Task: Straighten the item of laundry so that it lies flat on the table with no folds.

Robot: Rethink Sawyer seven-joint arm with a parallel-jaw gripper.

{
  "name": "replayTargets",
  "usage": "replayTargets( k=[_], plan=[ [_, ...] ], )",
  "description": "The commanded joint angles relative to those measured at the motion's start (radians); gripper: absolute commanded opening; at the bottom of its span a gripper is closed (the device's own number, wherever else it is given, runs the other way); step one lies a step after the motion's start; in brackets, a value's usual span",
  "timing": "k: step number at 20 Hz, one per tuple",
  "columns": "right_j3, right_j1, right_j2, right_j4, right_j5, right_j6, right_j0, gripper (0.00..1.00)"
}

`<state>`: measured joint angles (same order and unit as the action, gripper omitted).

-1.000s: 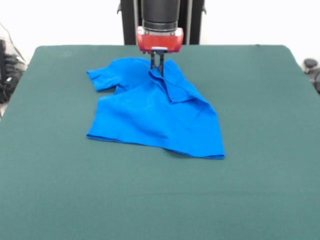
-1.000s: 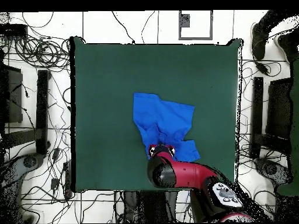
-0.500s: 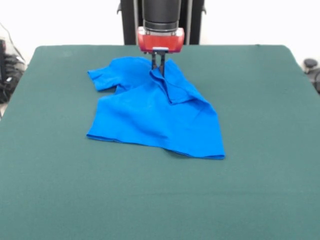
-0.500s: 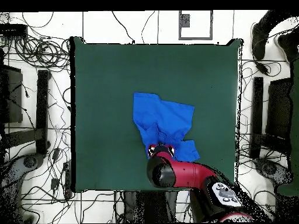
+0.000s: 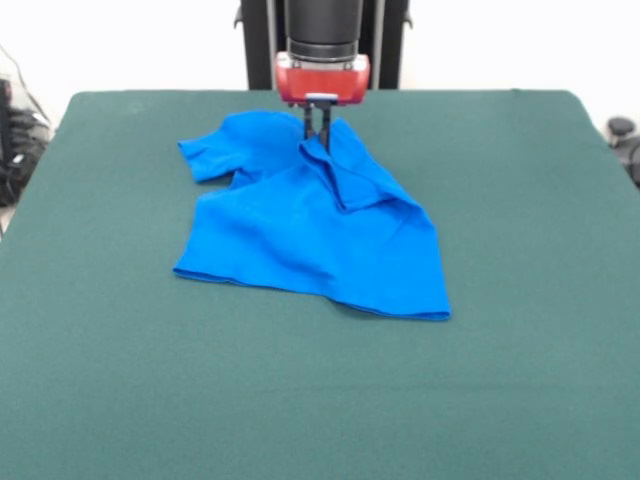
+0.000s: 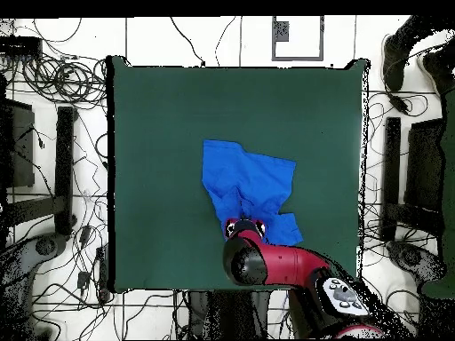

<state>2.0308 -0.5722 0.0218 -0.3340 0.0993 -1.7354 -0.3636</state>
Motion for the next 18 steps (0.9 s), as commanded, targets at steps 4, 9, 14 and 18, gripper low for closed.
replayTargets(
  k=[4, 9, 14, 18],
  plan=[
    [0.046, -0.037, 0.154, 0.015, -0.022, -0.163, -0.008, 0.0],
    [0.067, -0.051, 0.164, 0.012, -0.019, -0.166, -0.022, 0.0],
    [0.078, -0.055, 0.172, 0.011, -0.018, -0.164, -0.029, 0.0],
    [0.078, -0.048, 0.171, 0.01, -0.01, -0.164, -0.031, 0.0]
  ],
)
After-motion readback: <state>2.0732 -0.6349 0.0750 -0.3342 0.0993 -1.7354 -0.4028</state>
